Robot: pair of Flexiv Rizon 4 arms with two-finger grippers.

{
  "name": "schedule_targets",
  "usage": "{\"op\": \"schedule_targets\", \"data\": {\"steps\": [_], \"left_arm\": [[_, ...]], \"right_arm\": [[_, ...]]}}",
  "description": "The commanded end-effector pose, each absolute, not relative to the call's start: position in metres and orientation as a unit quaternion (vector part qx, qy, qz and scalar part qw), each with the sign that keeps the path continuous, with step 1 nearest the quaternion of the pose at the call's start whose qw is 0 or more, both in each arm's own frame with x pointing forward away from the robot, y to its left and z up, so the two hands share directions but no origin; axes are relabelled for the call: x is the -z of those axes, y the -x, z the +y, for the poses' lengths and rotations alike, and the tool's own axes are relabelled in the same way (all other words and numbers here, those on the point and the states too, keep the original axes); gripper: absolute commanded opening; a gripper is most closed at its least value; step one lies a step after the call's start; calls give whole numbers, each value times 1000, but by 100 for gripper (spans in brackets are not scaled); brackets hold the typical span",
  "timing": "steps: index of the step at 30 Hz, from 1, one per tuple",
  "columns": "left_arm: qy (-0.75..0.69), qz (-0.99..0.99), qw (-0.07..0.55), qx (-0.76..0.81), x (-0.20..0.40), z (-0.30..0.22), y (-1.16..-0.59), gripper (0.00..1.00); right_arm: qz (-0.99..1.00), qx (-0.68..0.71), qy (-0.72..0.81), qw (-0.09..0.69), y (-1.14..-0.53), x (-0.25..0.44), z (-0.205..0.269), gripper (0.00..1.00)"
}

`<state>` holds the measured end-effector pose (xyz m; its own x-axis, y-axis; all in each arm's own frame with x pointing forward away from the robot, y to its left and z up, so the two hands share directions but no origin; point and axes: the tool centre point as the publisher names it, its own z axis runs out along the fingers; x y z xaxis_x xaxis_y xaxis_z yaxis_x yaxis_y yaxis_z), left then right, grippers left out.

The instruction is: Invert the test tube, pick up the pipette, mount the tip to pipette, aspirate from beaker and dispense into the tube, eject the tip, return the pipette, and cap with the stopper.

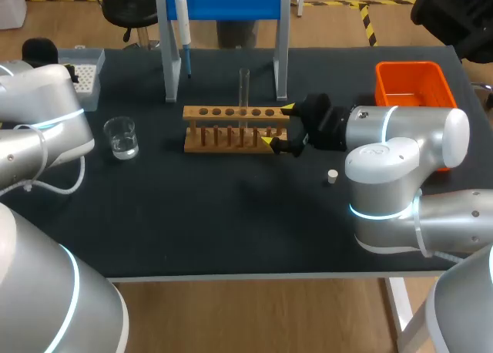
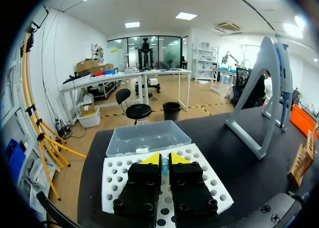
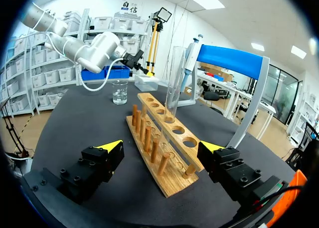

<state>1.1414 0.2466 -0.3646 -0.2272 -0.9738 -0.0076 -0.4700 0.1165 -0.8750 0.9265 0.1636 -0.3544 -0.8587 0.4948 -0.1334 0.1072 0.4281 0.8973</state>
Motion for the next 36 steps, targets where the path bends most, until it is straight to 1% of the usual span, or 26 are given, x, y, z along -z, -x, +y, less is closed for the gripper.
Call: {"op": "schedule_targets", "data": {"steps": [1,36], "left_arm": [[534,678,317,394,362,247,-1142,0],[521,679,346,386,335,249,-1141,0]], "right_arm": [[823,-503,-183,193,-927,355,163,100],[823,-503,-183,193,-927,355,163,100]]}}
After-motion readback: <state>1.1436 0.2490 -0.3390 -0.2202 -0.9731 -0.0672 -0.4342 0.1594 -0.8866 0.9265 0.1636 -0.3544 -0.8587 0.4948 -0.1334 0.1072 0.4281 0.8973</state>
